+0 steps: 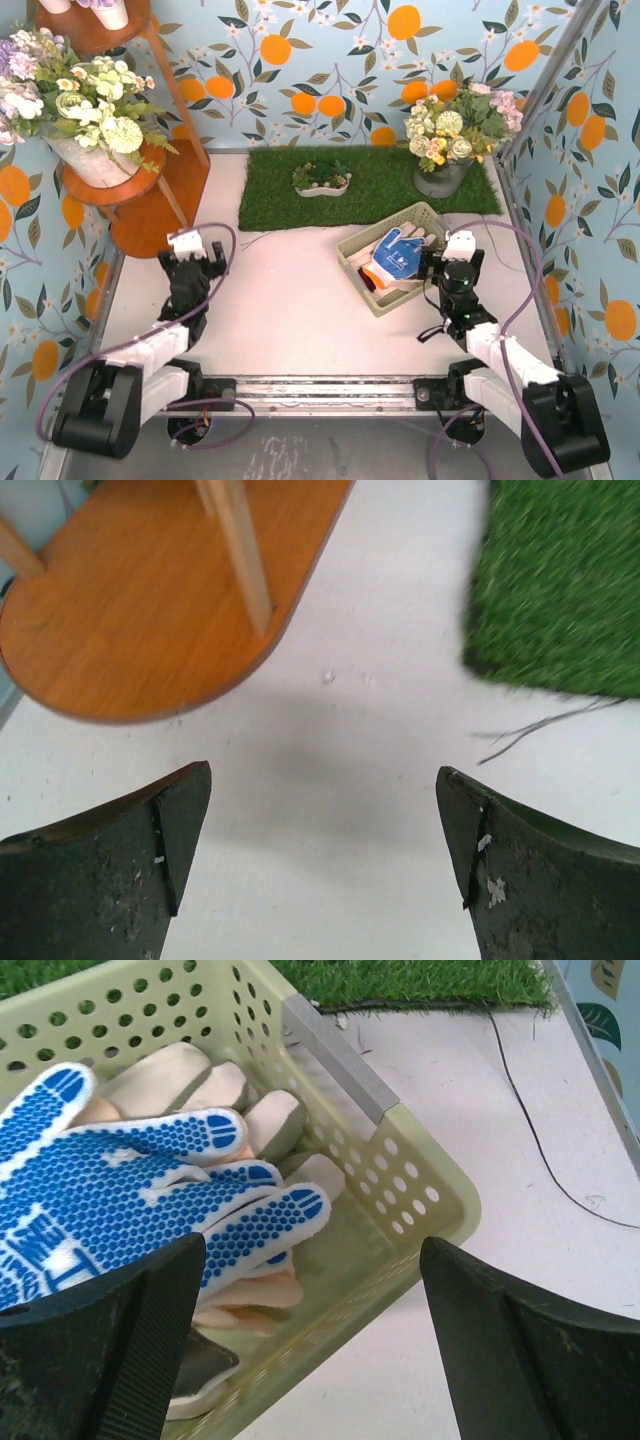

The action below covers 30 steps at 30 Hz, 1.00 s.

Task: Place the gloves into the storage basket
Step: Reset both arms

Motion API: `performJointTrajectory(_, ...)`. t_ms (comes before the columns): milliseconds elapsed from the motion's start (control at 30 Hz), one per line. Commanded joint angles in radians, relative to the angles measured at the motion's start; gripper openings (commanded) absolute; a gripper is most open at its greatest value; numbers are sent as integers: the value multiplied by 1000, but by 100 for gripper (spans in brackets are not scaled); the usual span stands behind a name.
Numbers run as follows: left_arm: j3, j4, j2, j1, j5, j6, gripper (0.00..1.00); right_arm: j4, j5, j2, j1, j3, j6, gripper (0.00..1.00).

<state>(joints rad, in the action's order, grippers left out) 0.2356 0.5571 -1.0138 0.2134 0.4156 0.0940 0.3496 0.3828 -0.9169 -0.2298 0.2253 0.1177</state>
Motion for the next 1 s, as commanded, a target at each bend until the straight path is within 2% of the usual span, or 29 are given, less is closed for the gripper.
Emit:
performJointTrajectory(0,-87,562,-152,-33,-69,-73,97,222,6,-82,55,3,2,86)
performJointTrajectory(100,-18,633,-332,-38,-106,-122,97,308,-32,-181,97,12,13,87)
performJointTrajectory(200,7,794,-498,-54,-185,-191,97,490,-79,-302,126,-5,-9,88)
performJointTrajectory(267,18,823,-560,-71,-246,-198,97,603,-121,-426,137,2,-29,89)
performJointTrajectory(367,26,763,-542,-108,-317,-170,97,646,-193,-572,132,53,-60,90)
performJointTrajectory(467,108,762,-669,-180,-354,-109,97,650,-232,-709,108,130,-104,91)
performJointTrajectory(533,157,592,-634,-227,-382,-49,97,574,-250,-686,131,143,-83,91)
performJointTrajectory(567,140,670,-660,-231,-373,-58,97,613,-248,-704,129,142,-86,91)
performJointTrajectory(600,136,663,-654,-232,-372,-59,97,582,-252,-701,132,154,-79,91)
performJointTrajectory(667,140,642,-644,-232,-378,-53,97,533,-294,-703,154,179,-66,99)
performJointTrajectory(833,135,653,-647,-234,-439,-72,97,526,-314,-704,166,183,-60,97)
performJointTrajectory(967,131,655,-644,-233,-433,-75,97,529,-316,-698,169,179,-57,97)
